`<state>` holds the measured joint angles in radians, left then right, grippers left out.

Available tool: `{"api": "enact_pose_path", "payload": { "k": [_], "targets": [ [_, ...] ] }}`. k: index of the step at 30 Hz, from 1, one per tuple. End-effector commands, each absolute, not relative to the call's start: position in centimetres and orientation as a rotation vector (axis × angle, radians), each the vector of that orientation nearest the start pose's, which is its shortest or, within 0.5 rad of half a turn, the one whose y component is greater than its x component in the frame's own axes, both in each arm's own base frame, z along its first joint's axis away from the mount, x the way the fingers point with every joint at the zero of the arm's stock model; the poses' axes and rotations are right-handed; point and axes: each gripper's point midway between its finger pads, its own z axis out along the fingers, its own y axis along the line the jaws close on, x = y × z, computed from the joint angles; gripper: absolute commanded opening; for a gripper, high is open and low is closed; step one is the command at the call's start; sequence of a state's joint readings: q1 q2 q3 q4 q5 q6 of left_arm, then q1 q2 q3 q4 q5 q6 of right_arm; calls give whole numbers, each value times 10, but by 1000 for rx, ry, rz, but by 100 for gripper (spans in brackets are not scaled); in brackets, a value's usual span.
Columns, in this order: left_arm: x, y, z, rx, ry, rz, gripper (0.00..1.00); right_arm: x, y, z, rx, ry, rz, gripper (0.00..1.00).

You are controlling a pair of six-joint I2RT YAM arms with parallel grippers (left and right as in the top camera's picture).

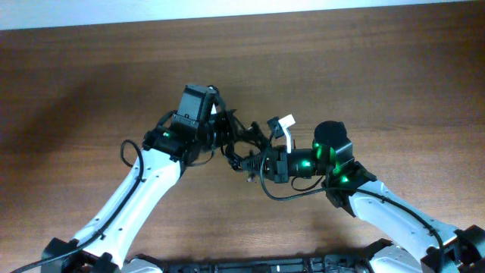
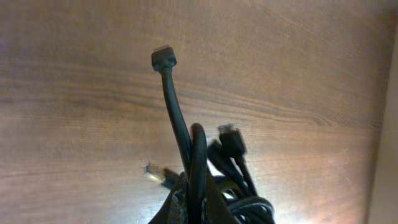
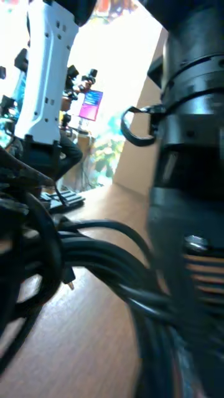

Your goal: Untangle cables

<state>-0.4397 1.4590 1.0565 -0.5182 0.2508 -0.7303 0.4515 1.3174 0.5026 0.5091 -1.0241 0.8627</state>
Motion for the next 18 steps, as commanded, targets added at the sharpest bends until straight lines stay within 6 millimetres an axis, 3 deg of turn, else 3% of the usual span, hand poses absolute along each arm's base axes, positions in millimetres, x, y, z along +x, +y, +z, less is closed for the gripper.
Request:
{"api": "enact_pose_path", "payload": {
  "k": [1, 3, 6, 8, 11, 12, 14, 15, 18],
  "targets": [
    [356, -199, 152, -224, 2496, -703, 0, 216, 271, 189, -464, 2134, 1815, 4],
    [369, -199, 164, -138, 2426, -720, 0, 220, 267, 168, -403, 2223, 1738, 4],
    [368, -202, 169, 83, 2398, -732, 0, 238, 250, 125, -186, 2396, 1479, 4],
    [366, -203, 172, 213, 2371, -726, 0, 245, 241, 111, -103, 2447, 1377, 4],
    [367, -200, 176, 258, 2348, -714, 0, 251, 234, 103, -84, 2458, 1289, 4],
    [362, -206, 177, 308, 2343, -752, 0, 253, 236, 108, -95, 2433, 1298, 4],
    [351, -212, 173, 335, 2378, -808, 0, 254, 250, 136, -221, 2295, 1422, 4],
    [343, -212, 167, 340, 2419, -809, 0, 249, 263, 167, -371, 2140, 1541, 4],
    [331, -220, 161, 296, 2478, -837, 0, 243, 272, 208, -501, 1944, 1655, 4]
  ]
}}
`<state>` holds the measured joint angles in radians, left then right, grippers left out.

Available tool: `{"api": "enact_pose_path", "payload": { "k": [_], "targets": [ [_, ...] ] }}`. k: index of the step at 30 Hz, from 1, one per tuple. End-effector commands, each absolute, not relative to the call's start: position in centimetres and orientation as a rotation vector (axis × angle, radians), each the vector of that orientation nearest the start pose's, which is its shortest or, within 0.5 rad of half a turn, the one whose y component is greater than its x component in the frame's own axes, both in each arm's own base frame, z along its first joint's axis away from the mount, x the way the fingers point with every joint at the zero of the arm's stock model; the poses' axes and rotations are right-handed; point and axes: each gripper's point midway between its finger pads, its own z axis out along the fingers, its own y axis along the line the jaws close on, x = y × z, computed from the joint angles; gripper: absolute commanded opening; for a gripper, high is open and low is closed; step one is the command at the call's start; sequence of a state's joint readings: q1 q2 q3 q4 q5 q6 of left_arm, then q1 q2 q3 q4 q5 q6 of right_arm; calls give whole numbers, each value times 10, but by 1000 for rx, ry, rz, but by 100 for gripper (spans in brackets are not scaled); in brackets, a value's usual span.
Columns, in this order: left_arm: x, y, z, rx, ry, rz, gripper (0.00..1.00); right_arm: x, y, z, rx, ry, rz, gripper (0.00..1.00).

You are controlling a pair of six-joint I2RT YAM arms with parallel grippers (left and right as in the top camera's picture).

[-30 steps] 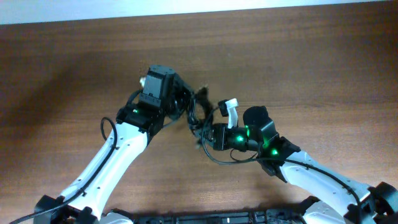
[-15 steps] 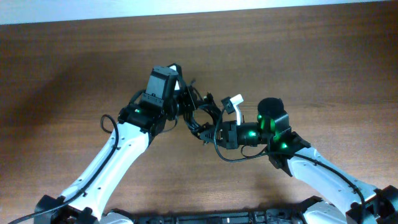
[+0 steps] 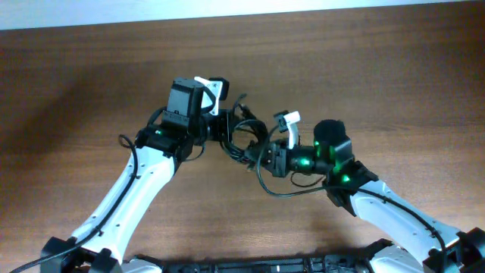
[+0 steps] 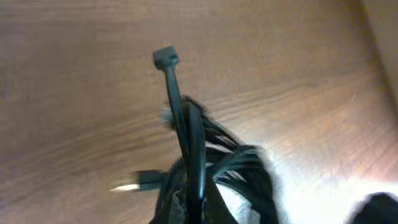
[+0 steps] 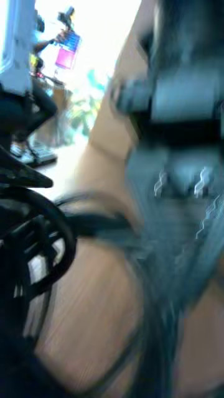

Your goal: Untangle cables

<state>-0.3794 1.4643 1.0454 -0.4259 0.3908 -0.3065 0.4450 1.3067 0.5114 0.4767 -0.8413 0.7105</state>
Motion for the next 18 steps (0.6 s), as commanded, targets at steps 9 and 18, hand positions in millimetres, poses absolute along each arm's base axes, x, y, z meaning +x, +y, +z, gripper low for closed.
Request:
{"api": "enact_pose_path", "payload": {
  "k": [9, 18],
  "targets": [
    [324, -235, 154, 42, 2547, -797, 0, 312, 244, 199, 28, 1963, 1402, 4],
    [357, -169, 145, -358, 2435, -337, 0, 255, 271, 242, -401, 1827, 1710, 4]
  ]
}}
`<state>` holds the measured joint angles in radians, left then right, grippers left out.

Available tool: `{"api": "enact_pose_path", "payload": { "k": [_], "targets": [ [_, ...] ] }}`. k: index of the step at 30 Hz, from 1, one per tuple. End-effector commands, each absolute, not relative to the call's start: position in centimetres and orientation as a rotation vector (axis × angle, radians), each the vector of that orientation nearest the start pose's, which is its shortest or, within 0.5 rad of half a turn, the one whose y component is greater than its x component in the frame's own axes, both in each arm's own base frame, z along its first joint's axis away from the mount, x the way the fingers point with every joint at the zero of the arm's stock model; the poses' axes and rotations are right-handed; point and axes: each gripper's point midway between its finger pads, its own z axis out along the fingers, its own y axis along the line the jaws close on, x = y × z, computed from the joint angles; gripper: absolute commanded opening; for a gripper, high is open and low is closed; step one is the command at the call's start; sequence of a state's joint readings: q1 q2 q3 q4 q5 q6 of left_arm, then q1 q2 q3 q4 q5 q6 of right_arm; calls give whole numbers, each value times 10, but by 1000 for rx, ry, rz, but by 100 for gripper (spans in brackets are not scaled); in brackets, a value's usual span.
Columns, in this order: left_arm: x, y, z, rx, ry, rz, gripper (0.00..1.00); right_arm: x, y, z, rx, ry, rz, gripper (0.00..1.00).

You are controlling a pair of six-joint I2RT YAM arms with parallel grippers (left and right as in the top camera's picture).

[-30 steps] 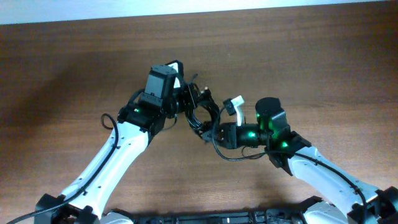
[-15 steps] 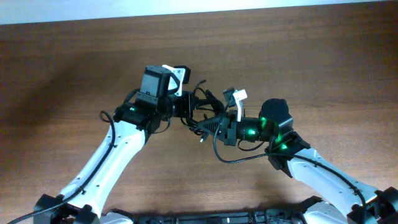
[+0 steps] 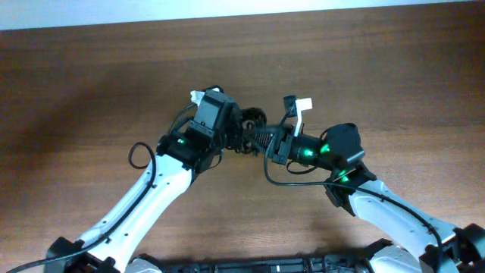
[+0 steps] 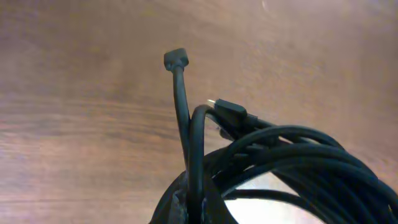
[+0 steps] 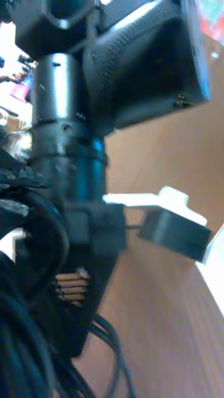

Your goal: Untangle cables

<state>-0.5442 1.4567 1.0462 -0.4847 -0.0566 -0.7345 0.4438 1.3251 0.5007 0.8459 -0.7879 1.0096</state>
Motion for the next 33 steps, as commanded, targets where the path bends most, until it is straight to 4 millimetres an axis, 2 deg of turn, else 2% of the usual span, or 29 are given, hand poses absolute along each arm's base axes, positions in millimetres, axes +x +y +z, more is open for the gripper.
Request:
{"api": "enact_pose_path", "payload": {
  "k": [1, 3, 5, 7, 9, 10, 12, 13, 14, 15, 16, 17, 21, 23, 24, 25, 26, 27, 29, 30, 31, 33],
  "targets": [
    [364, -164, 149, -382, 2412, -352, 0, 254, 271, 226, -391, 1896, 1689, 4],
    [375, -156, 153, -413, 2396, -415, 0, 256, 266, 184, -360, 2062, 1570, 4],
    [382, -157, 159, -310, 2398, -505, 0, 266, 249, 141, -206, 2245, 1378, 4],
    [380, -167, 162, -195, 2409, -583, 0, 272, 236, 119, -93, 2333, 1253, 5],
    [374, -181, 165, -37, 2412, -642, 0, 275, 231, 114, -61, 2350, 1208, 28],
    [371, -187, 166, 48, 2406, -661, 0, 278, 228, 113, -47, 2349, 1189, 44],
    [368, -191, 167, 257, 2372, -623, 0, 282, 219, 111, -10, 2356, 1194, 65],
    [368, -192, 167, 299, 2363, -613, 0, 282, 215, 111, 7, 2366, 1209, 70],
    [362, -202, 171, 420, 2329, -664, 0, 283, 207, 113, 20, 2366, 1257, 91],
    [353, -216, 177, 560, 2276, -746, 0, 282, 204, 119, -57, 2332, 1296, 99],
    [339, -232, 186, 733, 2189, -852, 0, 280, 202, 125, -161, 2287, 1316, 99],
    [330, -240, 191, 815, 2138, -916, 0, 280, 200, 127, -215, 2262, 1318, 99],
    [298, -261, 212, 947, 2020, -1191, 0, 275, 215, 143, -334, 2177, 1368, 96],
    [295, -262, 214, 956, 2010, -1219, 0, 276, 216, 145, -343, 2159, 1366, 56],
    [295, -262, 214, 949, 2016, -1223, 0, 276, 216, 145, -343, 2160, 1367, 43],
    [295, -262, 214, 940, 2022, -1228, 6, 276, 216, 145, -342, 2161, 1368, 26],
    [295, -262, 214, 932, 2028, -1231, 16, 276, 216, 145, -340, 2164, 1368, 10],
    [297, -261, 212, 921, 2038, -1217, 30, 276, 215, 144, -339, 2165, 1367, 4],
    [315, -244, 207, 764, 2132, -1160, 52, 278, 214, 144, -321, 2169, 1357, 4],
    [321, -237, 207, 710, 2152, -1156, 54, 280, 213, 142, -288, 2184, 1356, 4],
    [333, -220, 206, 584, 2194, -1164, 61, 282, 212, 142, -265, 2189, 1346, 4],
    [337, -206, 202, 484, 2246, -1174, 64, 287, 209, 140, -202, 2205, 1327, 4]
  ]
}}
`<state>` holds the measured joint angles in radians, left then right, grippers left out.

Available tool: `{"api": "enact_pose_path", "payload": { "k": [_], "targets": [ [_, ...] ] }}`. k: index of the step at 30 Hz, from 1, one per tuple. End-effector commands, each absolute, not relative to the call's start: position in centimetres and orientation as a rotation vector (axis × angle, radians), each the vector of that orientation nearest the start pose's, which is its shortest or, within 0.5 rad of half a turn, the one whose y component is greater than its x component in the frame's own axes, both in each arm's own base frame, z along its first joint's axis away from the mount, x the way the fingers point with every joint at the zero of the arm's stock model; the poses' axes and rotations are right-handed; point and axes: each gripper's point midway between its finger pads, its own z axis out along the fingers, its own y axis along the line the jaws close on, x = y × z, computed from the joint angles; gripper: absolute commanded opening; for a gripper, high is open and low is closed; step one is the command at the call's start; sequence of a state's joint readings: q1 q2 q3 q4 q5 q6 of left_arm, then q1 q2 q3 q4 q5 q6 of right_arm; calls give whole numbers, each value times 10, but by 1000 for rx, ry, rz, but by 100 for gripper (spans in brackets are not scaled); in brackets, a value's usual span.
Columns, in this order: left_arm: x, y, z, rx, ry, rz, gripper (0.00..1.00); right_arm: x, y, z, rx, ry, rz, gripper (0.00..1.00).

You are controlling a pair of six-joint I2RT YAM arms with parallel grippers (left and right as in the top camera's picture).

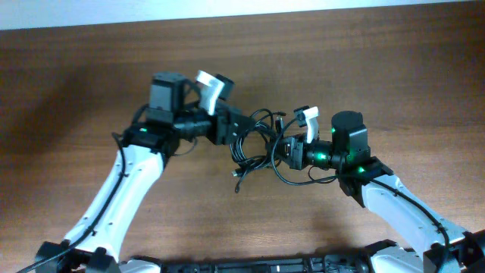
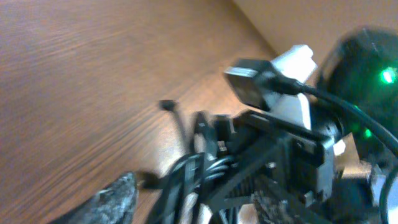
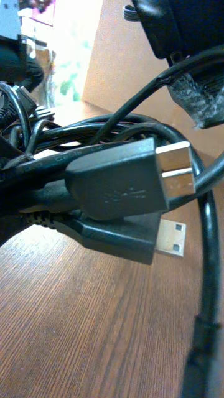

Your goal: Untangle cables

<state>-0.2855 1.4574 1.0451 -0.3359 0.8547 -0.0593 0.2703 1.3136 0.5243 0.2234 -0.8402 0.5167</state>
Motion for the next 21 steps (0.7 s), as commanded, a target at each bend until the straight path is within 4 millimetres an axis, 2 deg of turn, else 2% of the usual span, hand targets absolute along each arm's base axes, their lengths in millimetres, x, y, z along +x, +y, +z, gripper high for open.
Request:
{"api": "enact_pose_path", "payload": {
  "k": [1, 3, 4, 8, 11, 13, 15, 17, 19, 21],
  "targets": [
    [334, -201, 196, 453, 2289, -1173, 67, 290, 208, 142, -182, 2194, 1325, 4],
    [329, -193, 180, 395, 2389, -1120, 70, 295, 208, 147, -123, 2186, 1348, 4],
    [321, -192, 170, 402, 2443, -1082, 64, 295, 209, 149, -108, 2183, 1360, 4],
    [302, -211, 166, 633, 2411, -1059, 55, 295, 209, 148, -86, 2190, 1370, 4],
    [299, -216, 166, 665, 2406, -1058, 50, 294, 209, 149, -43, 2205, 1399, 4],
    [297, -218, 165, 677, 2406, -1059, 24, 295, 209, 149, -44, 2201, 1400, 5],
    [301, -214, 161, 664, 2423, -1003, 12, 294, 210, 150, -23, 2205, 1417, 4],
    [304, -211, 158, 653, 2433, -963, 11, 293, 213, 158, -51, 2178, 1452, 4],
    [302, -213, 158, 662, 2433, -966, 28, 294, 215, 165, -60, 2146, 1475, 5],
    [300, -216, 158, 675, 2432, -970, 36, 295, 215, 166, -61, 2145, 1475, 5]
  ]
}}
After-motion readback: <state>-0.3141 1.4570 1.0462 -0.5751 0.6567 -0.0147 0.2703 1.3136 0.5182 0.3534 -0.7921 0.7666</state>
